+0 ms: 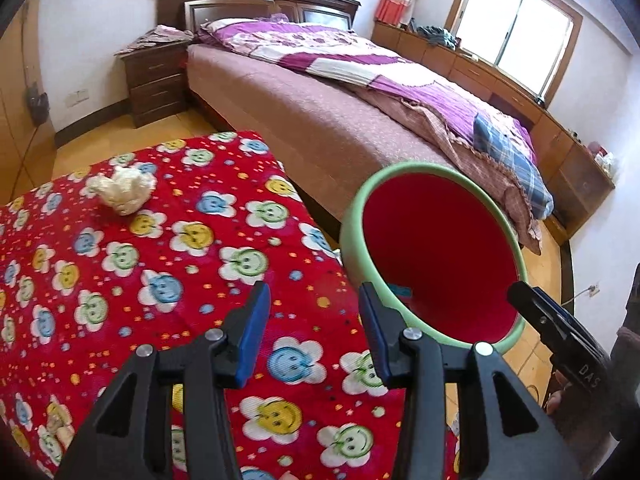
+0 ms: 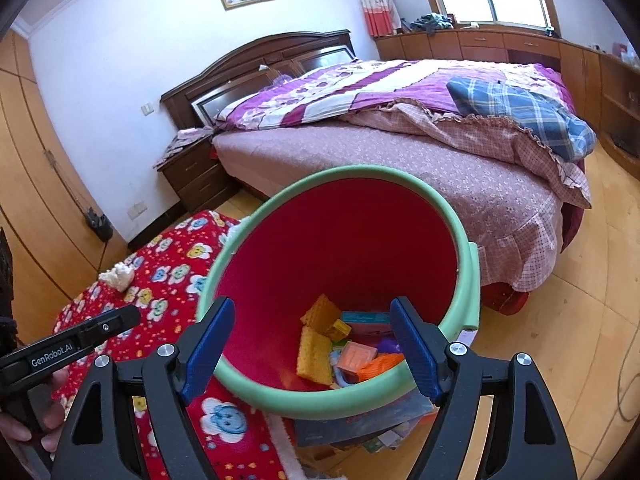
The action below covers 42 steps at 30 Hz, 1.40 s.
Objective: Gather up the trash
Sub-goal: 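Move both open tools back toward the crumpled white paper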
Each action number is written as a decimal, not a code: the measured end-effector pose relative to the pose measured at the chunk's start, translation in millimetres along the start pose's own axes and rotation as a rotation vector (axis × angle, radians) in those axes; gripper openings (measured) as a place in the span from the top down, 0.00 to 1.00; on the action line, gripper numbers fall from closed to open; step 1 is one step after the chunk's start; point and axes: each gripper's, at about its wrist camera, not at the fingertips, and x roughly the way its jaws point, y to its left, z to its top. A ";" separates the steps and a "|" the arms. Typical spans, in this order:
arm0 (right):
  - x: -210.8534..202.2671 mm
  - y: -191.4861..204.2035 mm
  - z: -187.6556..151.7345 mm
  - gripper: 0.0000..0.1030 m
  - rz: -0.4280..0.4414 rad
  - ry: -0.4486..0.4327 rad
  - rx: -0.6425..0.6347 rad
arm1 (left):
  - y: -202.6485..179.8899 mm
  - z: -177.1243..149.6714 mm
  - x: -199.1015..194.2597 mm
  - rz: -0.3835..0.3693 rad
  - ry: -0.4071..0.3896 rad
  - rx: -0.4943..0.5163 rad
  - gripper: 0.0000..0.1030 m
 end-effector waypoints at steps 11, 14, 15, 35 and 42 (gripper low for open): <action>-14.9 43.5 -2.3 0.21 0.075 0.017 -0.035 | 39.4 -2.1 -42.5 0.058 -0.049 -0.053 0.55; -16.9 57.8 -3.3 0.21 0.100 0.022 -0.048 | 56.1 -2.3 -53.3 0.078 -0.064 -0.074 0.55; -17.6 63.5 -3.8 0.21 0.104 0.022 -0.056 | 60.8 -2.3 -56.2 0.084 -0.069 -0.080 0.55; 0.7 171.0 5.0 0.21 0.189 0.033 -0.179 | 180.7 15.9 -95.1 0.308 -0.150 -0.115 0.55; 19.5 207.3 11.4 0.21 0.211 0.037 -0.224 | 218.2 18.4 -90.1 0.338 -0.165 -0.179 0.55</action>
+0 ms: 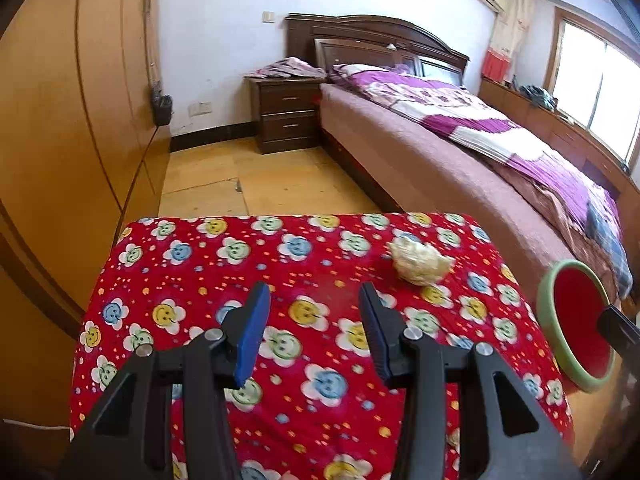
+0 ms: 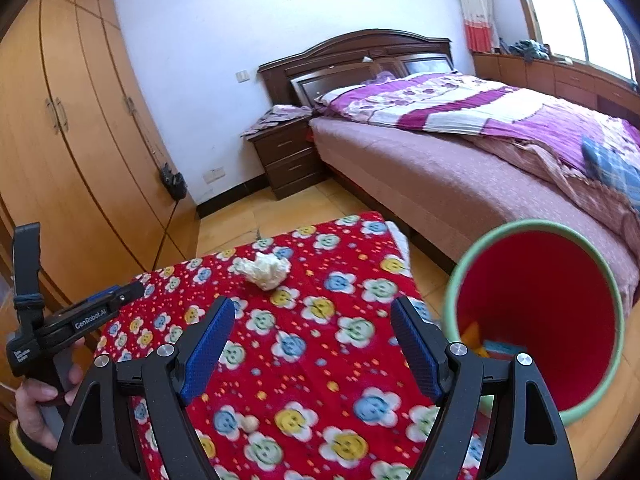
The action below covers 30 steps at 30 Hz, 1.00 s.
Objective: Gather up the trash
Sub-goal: 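Move both open tools back toward the crumpled white paper, then grasp the crumpled white paper with the right tool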
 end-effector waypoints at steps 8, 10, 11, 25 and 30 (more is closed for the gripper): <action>50.3 25.1 10.9 0.21 -0.004 -0.004 -0.041 | 23.5 6.9 33.9 0.033 -0.001 -0.029 0.55; 62.9 29.3 10.9 0.21 0.005 0.004 -0.041 | 28.4 5.1 43.4 0.038 0.003 -0.035 0.55; 73.3 33.2 11.2 0.21 0.013 0.017 -0.044 | 30.0 3.3 47.0 0.041 0.006 -0.039 0.55; 165.5 55.8 6.9 0.21 0.028 0.096 -0.099 | 66.7 -15.0 101.2 0.072 0.075 -0.136 0.55; 189.4 60.6 6.4 0.21 -0.006 0.123 -0.149 | 70.3 -18.4 105.5 0.056 0.078 -0.141 0.55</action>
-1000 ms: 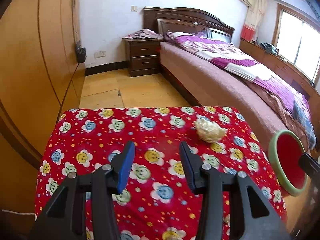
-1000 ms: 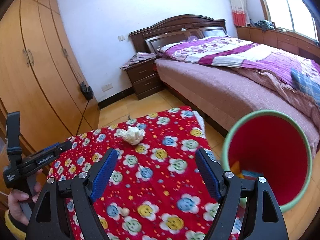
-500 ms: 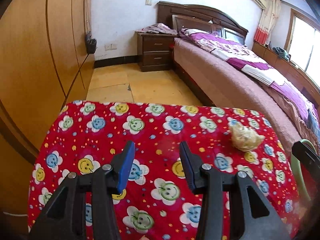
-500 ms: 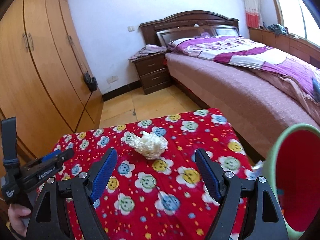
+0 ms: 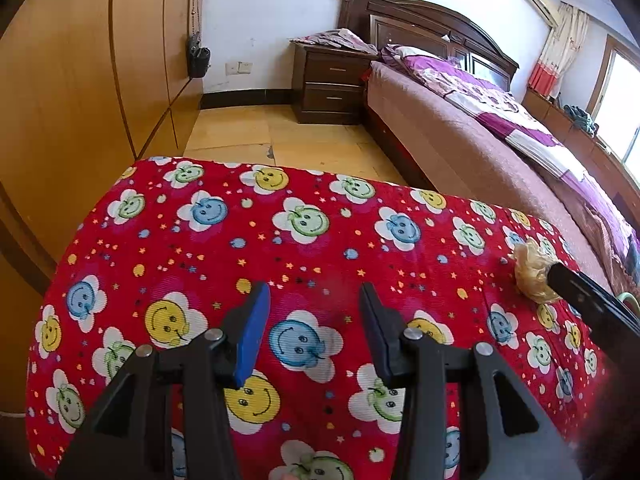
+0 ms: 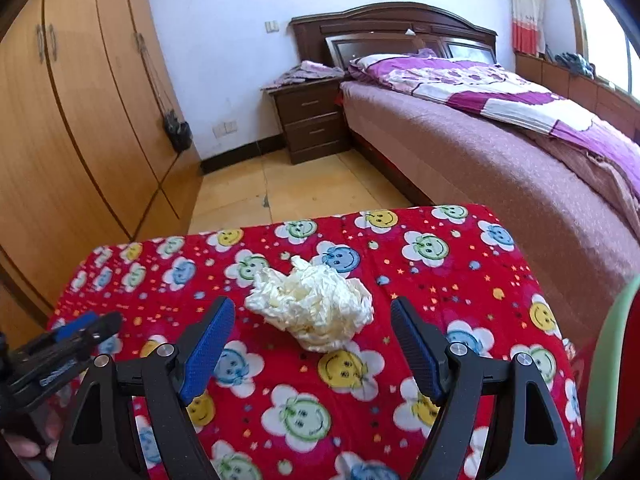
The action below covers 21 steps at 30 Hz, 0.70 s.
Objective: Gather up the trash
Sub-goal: 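Grasp the crumpled white paper with the right tool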
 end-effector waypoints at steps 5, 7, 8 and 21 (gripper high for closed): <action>18.6 -1.0 -0.9 0.29 0.024 0.054 0.007 | -5.3 -1.1 1.3 -0.016 0.006 0.010 0.55; 22.2 -1.7 -0.8 0.55 0.026 0.071 0.008 | -6.8 -1.8 1.9 -0.018 0.010 0.008 0.55; 23.1 -2.0 -1.1 0.56 0.024 0.075 0.009 | -7.5 -1.8 2.1 -0.017 0.013 0.008 0.55; -27.0 2.8 -11.4 0.70 0.051 0.030 0.001 | -17.9 -6.1 -22.5 -0.028 0.001 0.037 0.55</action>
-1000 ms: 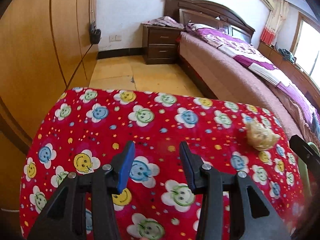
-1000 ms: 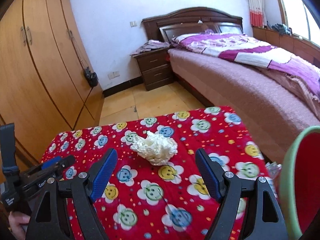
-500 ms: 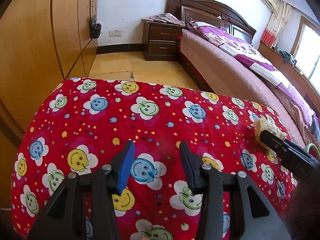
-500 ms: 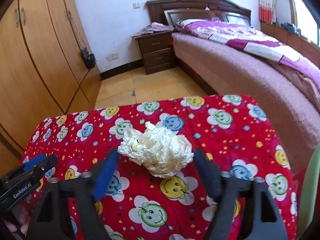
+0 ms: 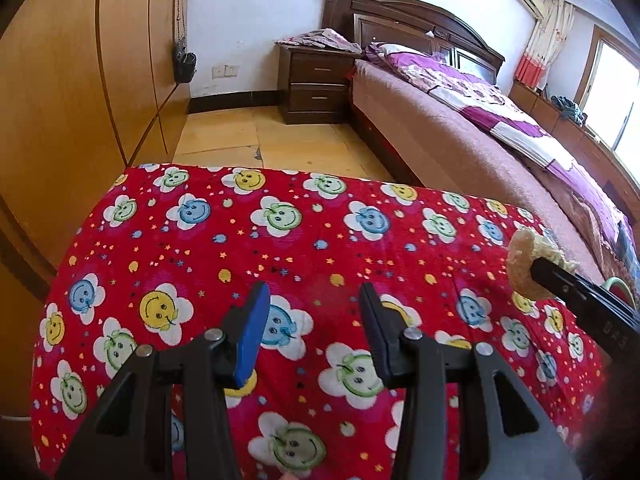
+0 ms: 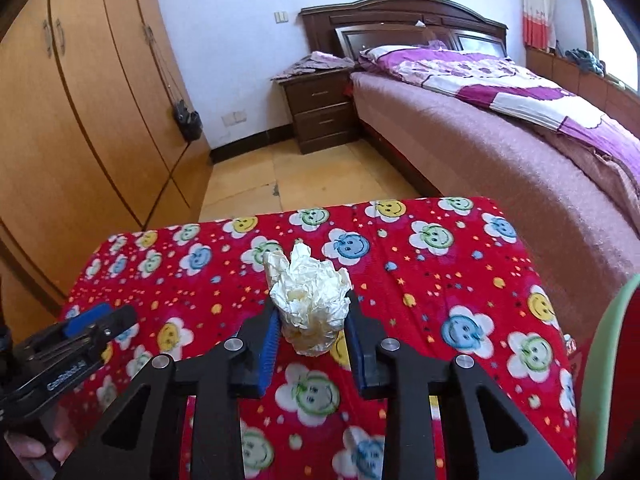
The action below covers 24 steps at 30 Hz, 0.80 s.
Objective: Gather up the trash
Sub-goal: 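Grasp the crumpled white paper with the right tool, then carry the white paper over the red bucket and open the right tool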
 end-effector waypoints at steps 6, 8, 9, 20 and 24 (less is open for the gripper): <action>-41.8 -2.4 -7.6 0.70 0.020 -0.050 0.028 | -10.6 -0.9 -29.7 -0.008 -0.024 0.019 0.55; -58.2 -3.3 -11.9 0.70 0.036 -0.065 0.038 | -14.9 -2.8 -41.1 -0.016 -0.035 0.027 0.55; -64.6 -3.6 -13.8 0.70 0.041 -0.070 0.041 | -16.4 -3.7 -45.6 -0.021 -0.039 0.030 0.55; -141.4 -8.0 -34.1 0.70 0.059 -0.143 0.039 | -31.3 -29.0 -96.0 -0.064 -0.052 0.038 0.55; -169.2 -14.2 -44.0 0.70 0.052 -0.174 0.037 | -38.6 -40.4 -114.1 -0.085 -0.062 0.043 0.55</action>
